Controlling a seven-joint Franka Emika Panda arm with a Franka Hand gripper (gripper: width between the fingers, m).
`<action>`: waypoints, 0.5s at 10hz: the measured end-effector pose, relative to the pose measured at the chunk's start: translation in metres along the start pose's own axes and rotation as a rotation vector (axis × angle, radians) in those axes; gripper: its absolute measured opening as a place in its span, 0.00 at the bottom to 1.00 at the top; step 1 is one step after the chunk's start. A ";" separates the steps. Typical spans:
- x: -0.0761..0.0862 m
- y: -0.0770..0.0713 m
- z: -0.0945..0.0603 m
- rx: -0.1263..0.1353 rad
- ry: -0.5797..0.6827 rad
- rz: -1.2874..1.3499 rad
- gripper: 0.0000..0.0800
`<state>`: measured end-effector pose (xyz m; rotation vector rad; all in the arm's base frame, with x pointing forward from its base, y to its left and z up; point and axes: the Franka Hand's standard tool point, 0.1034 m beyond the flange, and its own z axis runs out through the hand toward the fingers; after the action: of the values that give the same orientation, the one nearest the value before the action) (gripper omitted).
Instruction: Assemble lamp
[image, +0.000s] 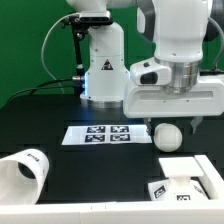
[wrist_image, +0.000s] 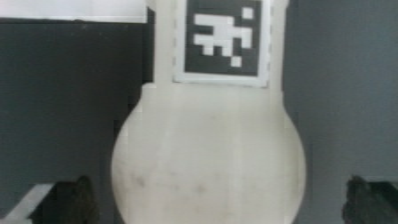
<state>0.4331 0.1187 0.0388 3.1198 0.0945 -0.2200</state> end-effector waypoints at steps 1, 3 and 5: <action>-0.003 -0.003 0.002 0.001 0.002 -0.008 0.87; -0.003 -0.003 0.002 0.001 0.000 -0.007 0.87; -0.007 -0.001 0.004 -0.003 -0.042 -0.003 0.87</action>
Offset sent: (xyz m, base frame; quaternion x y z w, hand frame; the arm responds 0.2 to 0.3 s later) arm 0.0000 0.0000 0.0000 0.0000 0.0000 0.0000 1.0000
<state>0.4259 0.1189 0.0361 3.1103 0.0990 -0.2848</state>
